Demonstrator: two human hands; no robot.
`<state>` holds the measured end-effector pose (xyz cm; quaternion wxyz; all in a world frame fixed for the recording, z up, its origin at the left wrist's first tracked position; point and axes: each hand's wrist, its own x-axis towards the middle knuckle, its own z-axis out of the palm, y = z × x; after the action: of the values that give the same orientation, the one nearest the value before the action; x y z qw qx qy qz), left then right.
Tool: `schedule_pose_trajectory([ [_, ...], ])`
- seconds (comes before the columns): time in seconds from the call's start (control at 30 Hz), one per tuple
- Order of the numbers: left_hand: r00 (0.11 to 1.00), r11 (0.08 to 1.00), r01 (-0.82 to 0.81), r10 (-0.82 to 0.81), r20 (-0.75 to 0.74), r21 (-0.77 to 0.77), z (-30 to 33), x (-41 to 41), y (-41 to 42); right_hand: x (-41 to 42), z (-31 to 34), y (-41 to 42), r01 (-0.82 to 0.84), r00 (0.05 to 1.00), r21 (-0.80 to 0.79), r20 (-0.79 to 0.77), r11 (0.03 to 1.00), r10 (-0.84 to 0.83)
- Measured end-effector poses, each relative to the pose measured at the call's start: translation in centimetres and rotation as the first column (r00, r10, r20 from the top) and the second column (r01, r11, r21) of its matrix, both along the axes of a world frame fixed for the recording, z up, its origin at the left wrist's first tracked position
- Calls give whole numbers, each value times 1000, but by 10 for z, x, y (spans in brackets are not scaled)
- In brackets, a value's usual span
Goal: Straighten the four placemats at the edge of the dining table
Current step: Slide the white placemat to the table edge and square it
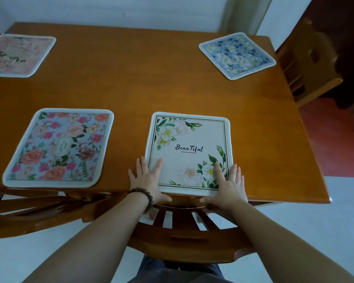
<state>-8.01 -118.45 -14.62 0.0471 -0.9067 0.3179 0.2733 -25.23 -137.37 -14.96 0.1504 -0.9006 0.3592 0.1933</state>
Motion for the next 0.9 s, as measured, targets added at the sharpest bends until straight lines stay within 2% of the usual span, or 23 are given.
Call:
schedule_pose_trajectory([
  [0.53, 994, 998, -6, 14, 110, -67, -1, -1, 6, 2, -3, 1, -50, 999, -32, 15, 998, 51],
  [0.8, 1000, 999, -11, 11, -7, -32, 6, -1, 4, 1, 2, -4, -35, 999, 23, -13, 999, 35],
  [0.9, 1000, 998, 5, -4, 7, -66, 11, 0, 3, -1, 9, -11, 7, 1000, 69, 15, 998, -9],
])
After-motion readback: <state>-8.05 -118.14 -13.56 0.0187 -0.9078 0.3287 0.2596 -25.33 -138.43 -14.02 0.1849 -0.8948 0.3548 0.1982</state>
